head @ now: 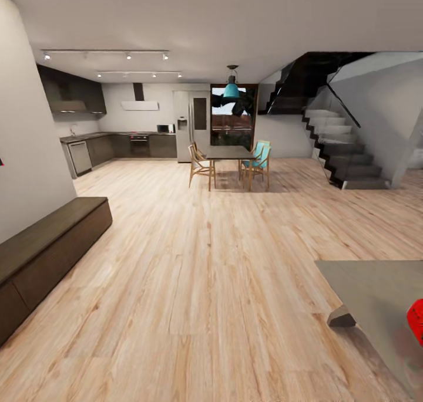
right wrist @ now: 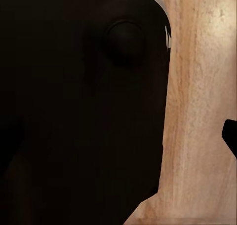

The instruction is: Turn on the radio receiver that's on the table in the living room.

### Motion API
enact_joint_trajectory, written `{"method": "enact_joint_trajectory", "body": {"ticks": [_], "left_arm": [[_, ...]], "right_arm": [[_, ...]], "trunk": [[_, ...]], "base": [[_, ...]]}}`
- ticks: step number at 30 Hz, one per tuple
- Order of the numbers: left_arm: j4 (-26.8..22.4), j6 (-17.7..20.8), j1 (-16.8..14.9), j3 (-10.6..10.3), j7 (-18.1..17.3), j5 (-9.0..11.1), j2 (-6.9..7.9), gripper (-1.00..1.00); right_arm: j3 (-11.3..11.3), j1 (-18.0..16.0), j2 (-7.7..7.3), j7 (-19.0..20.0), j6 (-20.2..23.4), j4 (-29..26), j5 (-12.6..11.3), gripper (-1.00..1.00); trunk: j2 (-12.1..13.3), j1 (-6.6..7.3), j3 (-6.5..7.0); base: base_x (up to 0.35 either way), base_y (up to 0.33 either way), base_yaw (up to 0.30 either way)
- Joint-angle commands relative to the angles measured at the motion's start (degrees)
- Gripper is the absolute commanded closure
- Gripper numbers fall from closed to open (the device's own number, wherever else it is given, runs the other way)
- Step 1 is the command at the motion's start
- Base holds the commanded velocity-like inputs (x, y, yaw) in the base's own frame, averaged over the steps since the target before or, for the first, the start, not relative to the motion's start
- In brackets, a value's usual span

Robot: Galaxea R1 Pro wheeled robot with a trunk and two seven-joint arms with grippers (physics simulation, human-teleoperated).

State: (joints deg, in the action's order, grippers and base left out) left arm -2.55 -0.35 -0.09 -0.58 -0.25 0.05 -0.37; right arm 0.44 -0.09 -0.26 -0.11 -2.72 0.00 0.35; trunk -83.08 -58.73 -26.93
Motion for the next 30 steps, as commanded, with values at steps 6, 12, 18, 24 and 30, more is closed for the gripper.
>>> {"method": "enact_joint_trajectory", "body": {"ticks": [6,12,18,24,30], "left_arm": [[0.0,0.0,0.0,0.28,0.12,0.35,0.02,-1.0],[-0.07,-0.02,0.0,0.31,0.37,0.39,-0.04,-1.0],[-0.09,-0.08,0.0,0.41,0.42,0.47,-0.11,-1.0],[-0.09,-0.09,0.0,0.72,0.48,0.48,-0.07,-1.0],[-0.09,-0.09,0.0,0.91,0.53,0.57,-0.07,-1.0]], "right_arm": [[0.0,0.0,0.0,0.0,0.0,0.0,0.0,-1.0],[0.0,0.0,0.0,0.0,0.0,-0.03,-0.02,-1.0],[0.0,0.0,0.0,-0.03,0.0,0.0,-0.05,-1.0],[0.0,0.0,-0.06,-0.01,0.0,-0.03,-0.08,-1.0],[0.0,0.0,-0.08,0.02,0.0,-0.02,-0.08,-1.0]], "trunk": [[0.0,0.0,0.0],[0.0,0.0,0.0],[0.0,0.0,0.0],[0.0,0.0,0.0],[0.0,0.0,0.0]], "base": [[0.0,0.0,-0.242],[0.0,0.0,-0.241],[0.0,0.0,-0.24],[0.0,0.0,-0.24],[0.0,0.0,-0.241]]}}
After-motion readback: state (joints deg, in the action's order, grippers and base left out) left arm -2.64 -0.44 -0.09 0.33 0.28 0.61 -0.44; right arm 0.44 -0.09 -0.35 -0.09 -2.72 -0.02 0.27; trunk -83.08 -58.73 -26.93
